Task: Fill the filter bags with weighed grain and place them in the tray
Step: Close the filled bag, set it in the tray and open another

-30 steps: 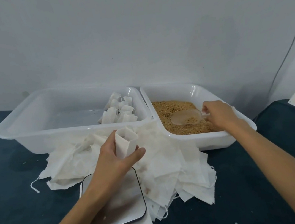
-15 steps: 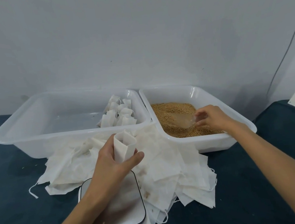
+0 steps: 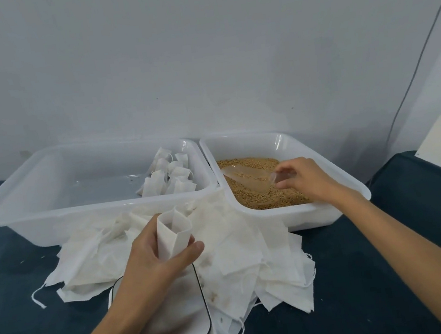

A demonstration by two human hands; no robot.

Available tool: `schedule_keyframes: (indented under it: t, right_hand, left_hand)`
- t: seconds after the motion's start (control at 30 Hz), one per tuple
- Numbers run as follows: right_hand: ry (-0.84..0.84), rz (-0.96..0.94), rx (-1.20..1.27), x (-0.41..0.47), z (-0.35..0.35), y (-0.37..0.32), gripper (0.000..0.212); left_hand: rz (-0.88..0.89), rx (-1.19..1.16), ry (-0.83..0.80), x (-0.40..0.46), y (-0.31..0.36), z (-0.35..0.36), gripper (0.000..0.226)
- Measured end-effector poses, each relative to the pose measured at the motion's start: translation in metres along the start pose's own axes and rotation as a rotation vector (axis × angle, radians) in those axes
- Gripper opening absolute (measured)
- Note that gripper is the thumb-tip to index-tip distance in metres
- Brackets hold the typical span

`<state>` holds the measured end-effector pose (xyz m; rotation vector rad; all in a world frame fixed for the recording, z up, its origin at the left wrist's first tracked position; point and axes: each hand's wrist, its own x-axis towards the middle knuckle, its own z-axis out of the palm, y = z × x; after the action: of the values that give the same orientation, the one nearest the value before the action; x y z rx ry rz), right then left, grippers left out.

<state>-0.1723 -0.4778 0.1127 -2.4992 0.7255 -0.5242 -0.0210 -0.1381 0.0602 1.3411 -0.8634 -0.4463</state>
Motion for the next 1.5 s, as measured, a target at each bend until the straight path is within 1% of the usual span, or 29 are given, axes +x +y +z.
schedule_keyframes:
  t: [0.1,0.2,0.37,0.47,0.57,0.67,0.87,0.93,1.03,1.1,1.2,1.33,1.5]
  right_hand:
    - [0.018,-0.1,0.119,-0.017,0.004,-0.041,0.021]
    - [-0.039,-0.251,0.157,-0.037,0.008,-0.084,0.025]
    - [-0.033,-0.442,0.007,-0.056,0.001,-0.124,0.036]
    - [0.014,-0.561,-0.165,-0.058,-0.006,-0.134,0.033]
    - [0.068,-0.663,-0.297,-0.059,-0.012,-0.14,0.035]
    - [0.099,-0.696,-0.397,-0.057,-0.016,-0.14,0.04]
    - [0.134,-0.726,-0.527,-0.056,-0.02,-0.14,0.042]
    - [0.169,-0.757,-0.547,-0.054,-0.018,-0.139,0.041]
    - [0.204,-0.805,-0.567,-0.052,-0.018,-0.138,0.033]
    - [0.21,-0.82,-0.572,-0.051,-0.018,-0.138,0.033]
    - [0.219,-0.811,-0.594,-0.051,-0.017,-0.138,0.041]
    - [0.225,-0.812,-0.607,-0.052,-0.015,-0.139,0.032]
    - [0.212,-0.79,-0.622,-0.055,-0.013,-0.142,0.036]
  left_hand:
    - [-0.024,0.0,-0.015,-0.007,-0.001,-0.007,0.036]
    - [-0.032,0.006,-0.018,-0.01,0.001,-0.011,0.038]
    - [-0.029,0.006,-0.043,-0.011,0.001,-0.01,0.031]
    - [-0.032,-0.031,-0.073,-0.009,0.001,-0.009,0.031]
    - [-0.023,-0.016,-0.066,-0.009,0.0,-0.009,0.031]
    - [-0.028,-0.026,-0.066,-0.01,-0.001,-0.008,0.028]
    - [-0.039,-0.032,-0.091,-0.01,-0.001,-0.006,0.028]
    - [-0.042,-0.038,-0.089,-0.011,-0.001,-0.005,0.029]
    - [-0.044,-0.049,-0.092,-0.011,-0.001,-0.005,0.029]
    - [-0.045,-0.053,-0.094,-0.011,-0.001,-0.006,0.028]
    - [-0.045,-0.051,-0.093,-0.01,-0.001,-0.006,0.028]
    - [-0.055,-0.046,-0.088,-0.01,-0.003,-0.007,0.028]
    - [-0.074,-0.049,-0.074,-0.01,-0.003,-0.006,0.029]
